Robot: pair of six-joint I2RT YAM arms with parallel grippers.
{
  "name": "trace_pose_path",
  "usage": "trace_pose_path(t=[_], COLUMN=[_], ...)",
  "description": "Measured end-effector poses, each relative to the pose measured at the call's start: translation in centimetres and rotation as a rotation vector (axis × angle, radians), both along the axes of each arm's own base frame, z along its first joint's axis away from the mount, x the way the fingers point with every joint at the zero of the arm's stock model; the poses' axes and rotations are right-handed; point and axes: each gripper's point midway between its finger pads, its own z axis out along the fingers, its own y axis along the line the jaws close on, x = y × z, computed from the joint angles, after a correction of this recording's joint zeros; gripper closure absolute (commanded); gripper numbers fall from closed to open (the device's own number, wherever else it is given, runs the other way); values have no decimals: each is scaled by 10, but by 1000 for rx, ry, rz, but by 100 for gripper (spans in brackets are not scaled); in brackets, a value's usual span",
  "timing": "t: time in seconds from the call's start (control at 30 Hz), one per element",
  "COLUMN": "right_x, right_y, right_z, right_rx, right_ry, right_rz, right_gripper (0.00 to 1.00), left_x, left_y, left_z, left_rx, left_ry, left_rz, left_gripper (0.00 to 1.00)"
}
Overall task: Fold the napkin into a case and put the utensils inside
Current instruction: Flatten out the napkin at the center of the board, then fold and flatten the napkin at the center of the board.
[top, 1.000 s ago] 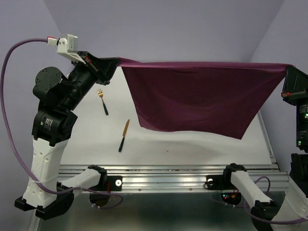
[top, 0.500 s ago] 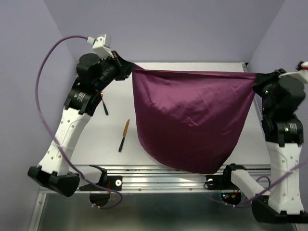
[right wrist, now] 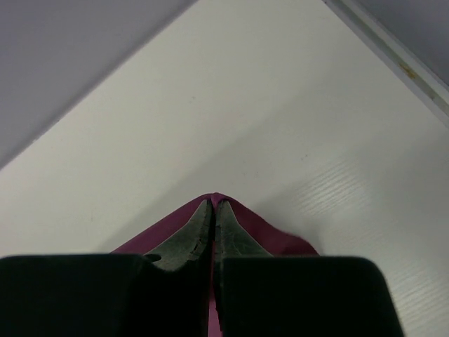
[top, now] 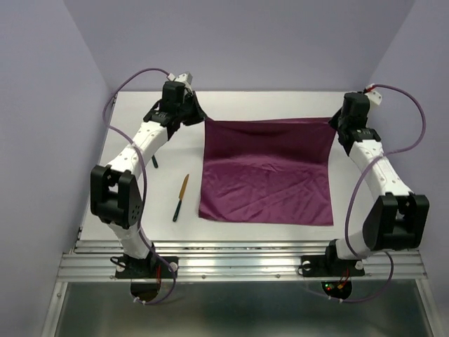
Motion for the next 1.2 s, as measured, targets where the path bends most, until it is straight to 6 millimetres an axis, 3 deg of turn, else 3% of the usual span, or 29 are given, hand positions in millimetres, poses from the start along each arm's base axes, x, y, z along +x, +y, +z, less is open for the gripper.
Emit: trace_pose_path(t=[0.17, 0.27, 0.5, 0.67, 0.8, 0.93, 1.2], right_x=[41, 63, 98, 101, 81, 33, -55], right_y=[2, 4, 11, 19, 25, 29, 35], right_z=[-47, -62, -69, -69, -78, -85, -101], right_rx=[13, 19, 36, 59, 81, 102, 132], right_ry=[61, 79, 62, 56, 93, 148, 234], right_rz=[12, 24, 63, 106, 131, 140, 149], right_gripper=[99, 99, 99, 99, 99, 99, 99], left_x=[32, 49, 76, 79, 66, 31, -32], left_y=[-1, -1, -3, -5, -4, 3, 10], left_z=[-36, -49, -60, -59, -66, -78, -73], left_rx=[12, 9, -3, -12, -16, -7, -14], left_ry=[56, 71, 73, 73, 100, 169, 197], left_rz=[11, 15, 17, 8, -3, -7, -27], left_gripper=[100, 100, 100, 100, 100, 100, 100])
